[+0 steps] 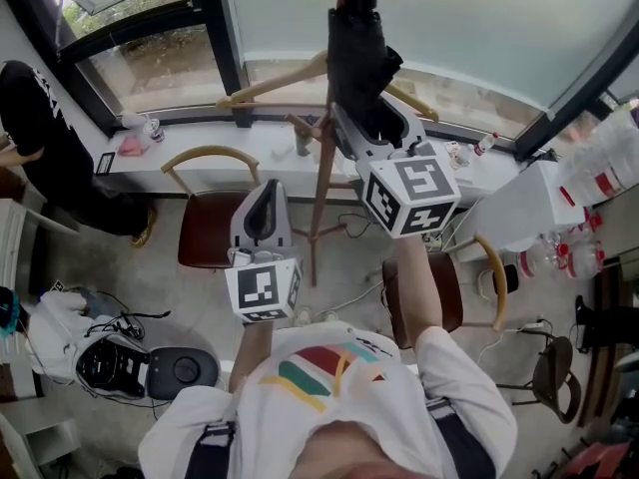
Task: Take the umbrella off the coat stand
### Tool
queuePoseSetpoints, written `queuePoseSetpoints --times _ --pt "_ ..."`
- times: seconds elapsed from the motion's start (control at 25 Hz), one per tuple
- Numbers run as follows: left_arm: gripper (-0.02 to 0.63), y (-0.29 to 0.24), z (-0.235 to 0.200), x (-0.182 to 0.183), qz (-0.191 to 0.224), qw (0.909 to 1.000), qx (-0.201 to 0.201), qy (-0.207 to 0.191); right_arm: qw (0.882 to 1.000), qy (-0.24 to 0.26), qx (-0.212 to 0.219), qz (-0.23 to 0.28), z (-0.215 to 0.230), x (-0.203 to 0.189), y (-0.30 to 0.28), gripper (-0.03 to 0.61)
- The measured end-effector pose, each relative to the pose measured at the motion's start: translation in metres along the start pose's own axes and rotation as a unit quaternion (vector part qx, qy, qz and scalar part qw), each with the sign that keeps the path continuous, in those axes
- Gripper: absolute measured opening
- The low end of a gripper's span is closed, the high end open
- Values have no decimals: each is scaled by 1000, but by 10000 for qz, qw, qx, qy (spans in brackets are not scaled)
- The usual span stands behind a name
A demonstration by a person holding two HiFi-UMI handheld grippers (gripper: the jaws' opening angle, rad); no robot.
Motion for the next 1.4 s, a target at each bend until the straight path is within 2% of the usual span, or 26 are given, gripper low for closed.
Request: queuePoseSetpoints --times 0.44,1.4 --pt "8 -2 -2 3 39 10000 -50 -12 9999 123 -69 -18 -1 3 -2 207" --pt "8 -6 -4 7 140 9999 -28 -18 9992 212 -62 344 -1 41 -5 209"
Point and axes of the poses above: the fingertips, and each gripper's own axes: y backward along the fingers, z to its right, x out of its top, the point moved 7 cm from there along y, backward along the fingers, and after that the axes turned 10 degrees about -y, right-handed, at the moved point
